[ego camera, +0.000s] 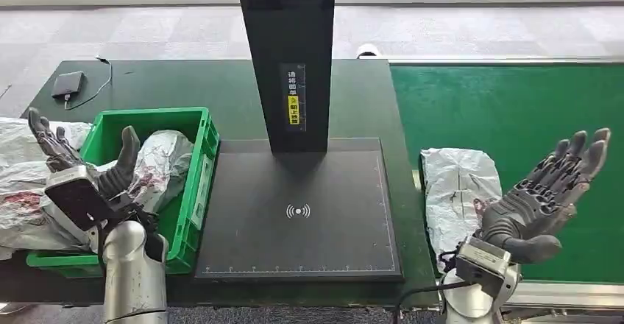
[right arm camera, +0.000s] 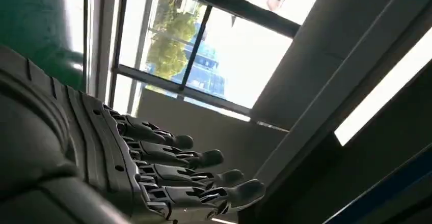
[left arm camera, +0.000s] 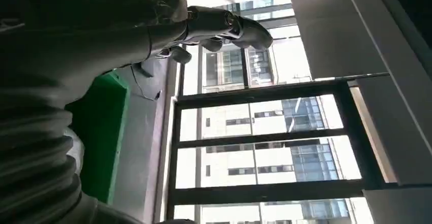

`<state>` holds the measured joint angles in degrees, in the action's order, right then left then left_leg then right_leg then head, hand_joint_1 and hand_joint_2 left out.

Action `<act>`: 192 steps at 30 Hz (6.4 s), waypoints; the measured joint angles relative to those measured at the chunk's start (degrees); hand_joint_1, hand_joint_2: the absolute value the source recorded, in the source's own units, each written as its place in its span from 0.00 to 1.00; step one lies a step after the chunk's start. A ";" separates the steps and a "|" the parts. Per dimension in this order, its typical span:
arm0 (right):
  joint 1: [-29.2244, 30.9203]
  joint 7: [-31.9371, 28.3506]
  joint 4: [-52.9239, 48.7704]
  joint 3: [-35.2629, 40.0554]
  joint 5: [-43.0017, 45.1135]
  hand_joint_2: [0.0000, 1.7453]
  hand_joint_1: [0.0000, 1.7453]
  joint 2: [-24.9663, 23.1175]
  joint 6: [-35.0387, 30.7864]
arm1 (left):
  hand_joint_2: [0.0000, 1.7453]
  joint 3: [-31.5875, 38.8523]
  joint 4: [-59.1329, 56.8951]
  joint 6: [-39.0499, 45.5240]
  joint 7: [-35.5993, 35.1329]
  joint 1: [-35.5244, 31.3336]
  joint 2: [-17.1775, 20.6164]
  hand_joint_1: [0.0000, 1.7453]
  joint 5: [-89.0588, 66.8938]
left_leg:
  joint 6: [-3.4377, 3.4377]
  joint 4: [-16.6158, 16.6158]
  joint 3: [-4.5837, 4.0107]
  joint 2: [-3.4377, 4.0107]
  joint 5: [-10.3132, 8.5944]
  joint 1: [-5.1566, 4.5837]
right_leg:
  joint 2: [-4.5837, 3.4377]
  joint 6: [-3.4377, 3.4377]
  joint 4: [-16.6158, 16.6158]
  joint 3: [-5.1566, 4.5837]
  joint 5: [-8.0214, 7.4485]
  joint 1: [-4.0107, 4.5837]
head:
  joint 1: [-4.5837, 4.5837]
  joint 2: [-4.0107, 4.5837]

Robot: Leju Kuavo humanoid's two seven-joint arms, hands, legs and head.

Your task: Moved the parcel from conveyor to table for the left to box.

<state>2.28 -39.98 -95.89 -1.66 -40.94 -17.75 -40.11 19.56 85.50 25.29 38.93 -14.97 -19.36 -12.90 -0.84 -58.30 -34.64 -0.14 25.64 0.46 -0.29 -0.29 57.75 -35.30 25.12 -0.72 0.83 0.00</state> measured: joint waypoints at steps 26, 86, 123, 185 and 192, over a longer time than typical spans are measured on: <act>0.77 35.70 18.37 -16.72 -40.72 1.00 0.00 1.03 0.02 | 1.00 -9.25 14.14 -22.70 1.31 8.88 1.51 0.00 12.53 | 0.06 0.01 -0.02 -0.14 0.05 0.00 | 0.16 -0.04 0.00 0.06 0.06 -0.02 | 0.00 0.00; 16.08 58.90 64.24 -16.20 -48.37 1.00 1.00 12.17 8.28 | 1.00 -20.55 10.82 -40.83 -0.59 12.74 1.57 0.00 17.38 | 0.12 0.00 0.01 -0.17 0.02 -0.05 | 0.19 -0.11 -0.04 0.14 0.02 -0.06 | 0.00 0.00; 16.11 58.10 64.74 -16.20 -48.48 1.00 1.00 12.17 8.28 | 1.00 -20.77 11.17 -40.98 -0.85 12.85 1.57 0.00 17.27 | 0.12 0.00 0.04 -0.18 0.02 -0.05 | 0.19 -0.12 -0.04 0.18 0.01 -0.07 | 0.00 0.00; 1.11 13.24 20.82 8.02 -20.96 1.00 1.00 1.60 21.11 | 1.00 -21.60 4.55 -43.23 1.20 12.01 1.66 0.00 16.59 | -0.04 0.06 0.04 -0.24 -0.02 0.08 | 0.27 0.05 0.02 0.14 0.09 0.09 | 0.00 0.00; 1.80 13.38 23.71 9.72 -20.96 1.00 1.00 2.14 20.76 | 1.00 -21.60 4.42 -43.26 1.20 11.99 1.66 0.00 16.59 | -0.06 0.06 0.05 -0.20 -0.02 0.08 | 0.20 0.05 0.02 0.13 0.09 0.08 | 0.00 0.00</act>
<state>4.08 -26.60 -72.17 8.06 -61.90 -15.61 -19.34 -2.03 89.92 -17.97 40.13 -2.98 -17.70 3.69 -0.90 -58.24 -34.59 -0.34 25.62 0.54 -0.09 -0.24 57.77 -35.17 25.21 -0.64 0.83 0.00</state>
